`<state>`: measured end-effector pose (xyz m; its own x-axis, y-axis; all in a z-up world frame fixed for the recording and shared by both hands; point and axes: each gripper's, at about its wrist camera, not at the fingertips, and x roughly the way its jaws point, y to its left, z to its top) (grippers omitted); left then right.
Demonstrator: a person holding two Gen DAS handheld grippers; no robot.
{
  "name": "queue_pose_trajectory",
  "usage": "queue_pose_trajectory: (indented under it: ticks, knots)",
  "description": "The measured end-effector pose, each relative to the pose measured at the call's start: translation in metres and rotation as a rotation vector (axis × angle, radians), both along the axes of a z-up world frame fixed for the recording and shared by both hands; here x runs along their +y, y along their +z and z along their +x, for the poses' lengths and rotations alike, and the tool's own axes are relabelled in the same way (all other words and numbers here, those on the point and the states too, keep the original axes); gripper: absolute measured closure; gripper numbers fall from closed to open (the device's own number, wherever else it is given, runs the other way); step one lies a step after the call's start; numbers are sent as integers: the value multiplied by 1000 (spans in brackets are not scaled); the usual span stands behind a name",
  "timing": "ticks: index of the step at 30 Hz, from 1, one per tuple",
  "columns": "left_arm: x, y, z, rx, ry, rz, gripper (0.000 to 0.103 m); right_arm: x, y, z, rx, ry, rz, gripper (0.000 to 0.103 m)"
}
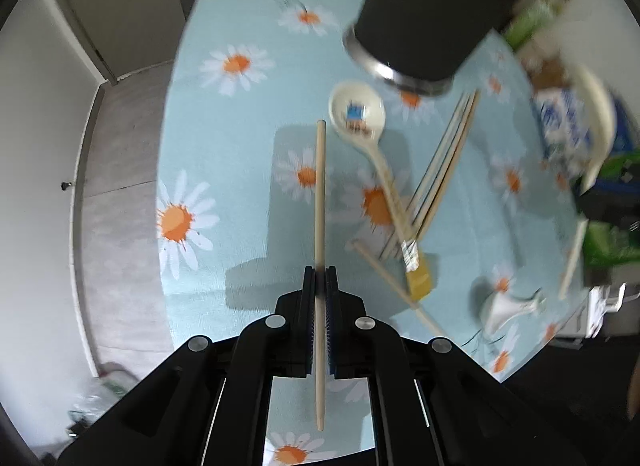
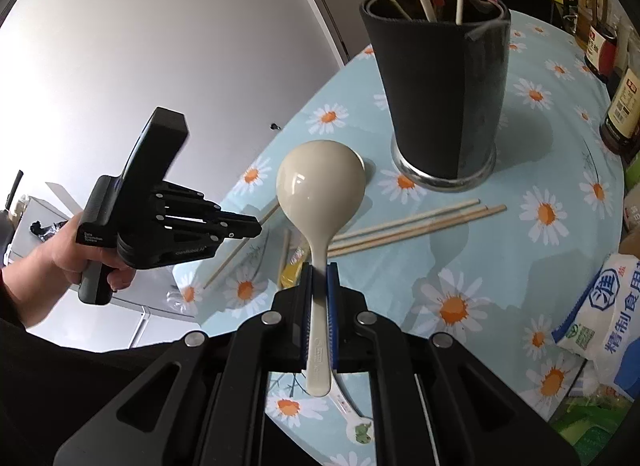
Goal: Organize utensils
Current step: 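Carry spoon and chopstick to the black holder and open both tools inside it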
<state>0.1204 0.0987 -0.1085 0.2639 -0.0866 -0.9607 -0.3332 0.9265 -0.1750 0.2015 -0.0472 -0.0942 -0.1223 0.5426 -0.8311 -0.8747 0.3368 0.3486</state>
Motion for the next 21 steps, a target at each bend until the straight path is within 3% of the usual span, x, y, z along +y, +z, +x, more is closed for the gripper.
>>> queue_pose_trajectory:
  ticks: [8, 21]
  knots:
    - [1, 49, -11, -226, 66, -12, 99, 0, 16, 8, -9, -41, 127, 95]
    - [7, 125, 24, -679, 87, -34, 99, -1, 69, 38, -117, -177, 381, 95]
